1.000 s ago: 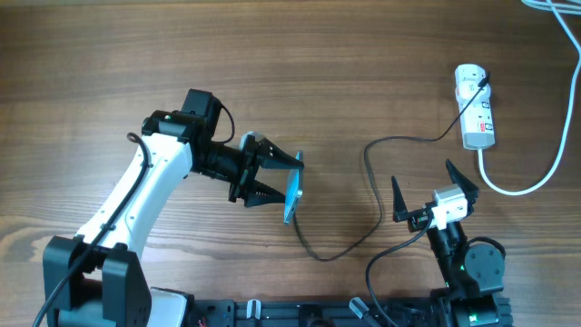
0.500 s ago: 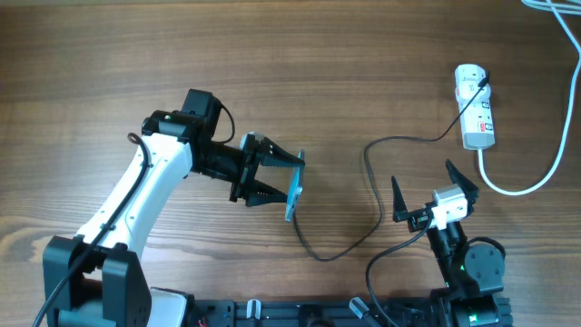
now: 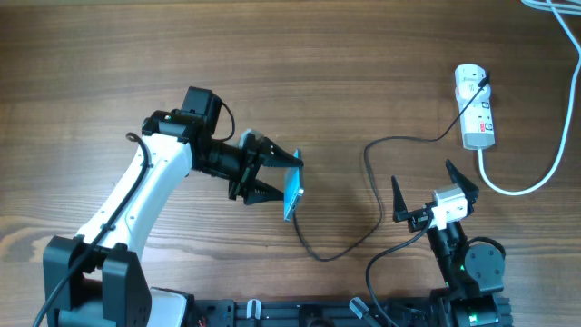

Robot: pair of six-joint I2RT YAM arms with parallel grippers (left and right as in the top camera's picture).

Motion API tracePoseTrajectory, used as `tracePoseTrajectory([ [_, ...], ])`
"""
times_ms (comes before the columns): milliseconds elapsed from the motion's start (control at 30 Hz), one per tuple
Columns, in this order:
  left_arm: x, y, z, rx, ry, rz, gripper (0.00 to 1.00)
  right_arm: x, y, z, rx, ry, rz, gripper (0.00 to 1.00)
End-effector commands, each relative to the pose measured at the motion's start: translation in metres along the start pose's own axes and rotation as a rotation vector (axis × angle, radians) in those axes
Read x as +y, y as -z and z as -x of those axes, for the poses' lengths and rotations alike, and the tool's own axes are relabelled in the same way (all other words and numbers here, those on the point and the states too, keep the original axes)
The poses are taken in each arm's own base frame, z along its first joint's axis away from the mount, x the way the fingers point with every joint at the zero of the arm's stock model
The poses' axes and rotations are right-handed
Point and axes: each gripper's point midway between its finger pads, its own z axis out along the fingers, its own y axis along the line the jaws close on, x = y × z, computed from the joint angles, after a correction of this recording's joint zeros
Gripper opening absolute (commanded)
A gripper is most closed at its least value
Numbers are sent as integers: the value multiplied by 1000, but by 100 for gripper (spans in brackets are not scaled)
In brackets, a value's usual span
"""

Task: Plug charger to phone and switch on socket
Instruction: 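Lift the phone with the left gripper and tilt it upright, then move the right gripper toward the phone held by the left gripper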

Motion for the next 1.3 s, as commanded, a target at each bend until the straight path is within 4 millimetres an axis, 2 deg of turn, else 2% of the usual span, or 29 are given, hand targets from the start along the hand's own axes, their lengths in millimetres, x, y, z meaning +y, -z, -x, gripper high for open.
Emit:
tracePoseTrajectory([
  [0,23,10,43,-241,-66,178,37,0,0,2,-7,-11,-5,100],
  [67,39,24,73,-412,-95,304,27,0,0,2,-7,-11,-5,100],
  [133,46,45,103,-590,-136,406,30,-1,0,2,-7,-11,-5,100],
  [167,43,50,111,-639,-157,418,33,0,0,2,-7,-11,-5,100],
  [200,41,54,117,-671,-172,424,41,0,0,2,-7,-11,-5,100],
  [300,24,60,131,-735,-263,399,38,0,0,2,-7,-11,-5,100],
  [367,20,69,140,-802,-285,417,38,0,0,2,-7,-11,-5,100],
  [467,22,79,147,-858,-292,459,39,0,0,2,-7,-11,-5,100],
  [567,22,79,147,-840,-383,505,40,0,0,2,-7,-11,-5,100],
  [833,24,78,148,-831,-393,517,40,6,0,4,-18,-13,32,100],
  [933,29,75,154,-820,-381,527,40,29,3,16,-76,-9,171,100],
  [1000,35,71,161,-807,-367,539,39,31,4,17,-46,-177,188,100],
  [1067,35,71,162,-806,-366,539,38,27,7,37,-56,-230,189,100],
  [1167,35,71,162,-807,-367,539,37,17,8,88,-52,-242,191,100],
  [1233,35,71,162,-808,-367,539,37,17,1,127,30,-260,246,100],
  [1267,34,71,162,-808,-368,538,38,18,-4,136,82,-273,268,99],
])
